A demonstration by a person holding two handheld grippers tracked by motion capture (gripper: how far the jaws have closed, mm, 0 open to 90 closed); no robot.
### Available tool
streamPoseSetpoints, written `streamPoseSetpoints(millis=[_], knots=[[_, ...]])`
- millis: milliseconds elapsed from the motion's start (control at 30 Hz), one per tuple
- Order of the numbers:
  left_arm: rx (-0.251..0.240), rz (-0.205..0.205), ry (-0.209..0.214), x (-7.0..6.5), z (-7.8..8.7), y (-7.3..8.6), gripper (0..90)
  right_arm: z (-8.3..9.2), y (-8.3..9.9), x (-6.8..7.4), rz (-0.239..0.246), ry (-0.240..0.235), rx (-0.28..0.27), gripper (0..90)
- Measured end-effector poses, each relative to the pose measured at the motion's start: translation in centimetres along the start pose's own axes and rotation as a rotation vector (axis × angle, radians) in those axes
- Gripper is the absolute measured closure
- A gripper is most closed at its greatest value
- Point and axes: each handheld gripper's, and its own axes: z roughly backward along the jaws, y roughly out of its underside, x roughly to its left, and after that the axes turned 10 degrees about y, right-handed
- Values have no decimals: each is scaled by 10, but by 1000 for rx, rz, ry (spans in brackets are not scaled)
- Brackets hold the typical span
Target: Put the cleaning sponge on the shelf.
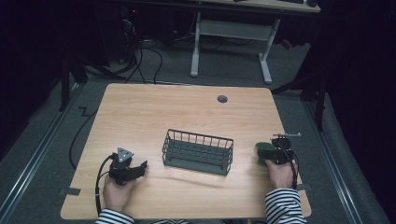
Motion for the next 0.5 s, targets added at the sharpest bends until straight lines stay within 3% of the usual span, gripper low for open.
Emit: streamPoseSetpoints(millis=[500], knots=[[-1,2,4,0,0,0,285,-3,-5,0,11,2,46,240]])
